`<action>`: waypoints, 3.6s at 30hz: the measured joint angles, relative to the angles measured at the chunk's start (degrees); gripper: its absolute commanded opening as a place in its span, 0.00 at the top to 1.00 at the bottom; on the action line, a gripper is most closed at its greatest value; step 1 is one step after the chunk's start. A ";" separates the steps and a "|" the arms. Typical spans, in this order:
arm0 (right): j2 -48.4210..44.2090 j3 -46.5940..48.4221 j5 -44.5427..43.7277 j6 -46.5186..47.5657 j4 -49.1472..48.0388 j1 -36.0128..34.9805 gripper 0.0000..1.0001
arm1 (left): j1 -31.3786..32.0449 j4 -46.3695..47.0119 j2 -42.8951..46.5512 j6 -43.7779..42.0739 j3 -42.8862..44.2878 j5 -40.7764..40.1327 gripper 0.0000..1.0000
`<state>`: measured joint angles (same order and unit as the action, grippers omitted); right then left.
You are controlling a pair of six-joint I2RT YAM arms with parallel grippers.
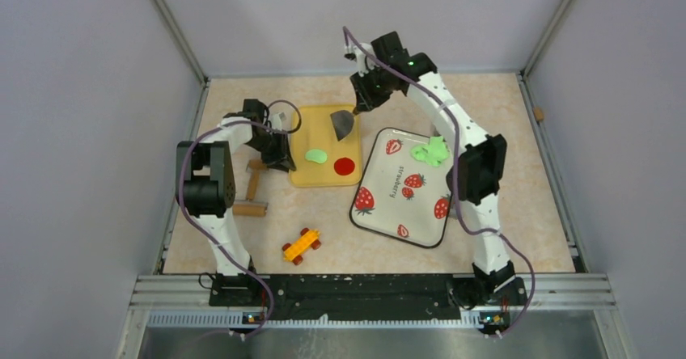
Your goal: Roll out the dumpling wrappers from the dough
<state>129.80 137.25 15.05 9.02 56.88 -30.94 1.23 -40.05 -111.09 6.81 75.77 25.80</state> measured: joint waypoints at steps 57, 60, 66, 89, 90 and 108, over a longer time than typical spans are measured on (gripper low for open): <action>-45.64 -76.91 40.72 21.35 -2.51 18.69 1.00 | 0.00 -8.85 11.13 -11.28 5.97 5.75 0.57; -38.21 -71.41 40.85 20.76 -2.86 13.90 1.00 | 0.00 -8.72 13.00 -11.52 4.72 4.70 0.57; -20.72 -52.98 41.53 22.29 -3.19 7.32 1.00 | -1.51 -8.63 19.65 -11.61 0.66 3.26 0.57; -1.68 -30.10 32.37 18.12 -0.87 -5.51 0.27 | -9.84 -7.98 28.46 -11.45 -6.88 4.22 0.56; -1.70 -29.46 31.15 17.59 -1.25 -5.35 0.27 | -9.84 -7.96 28.39 -11.45 -6.88 4.44 0.56; -28.70 -29.97 8.28 4.13 -11.26 12.87 0.01 | -9.88 -7.61 24.37 -12.33 3.80 3.15 0.52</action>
<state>101.10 107.28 23.33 13.15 45.63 -18.06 -8.64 -47.66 -86.72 -5.52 79.57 28.95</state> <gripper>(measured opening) 0.981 0.449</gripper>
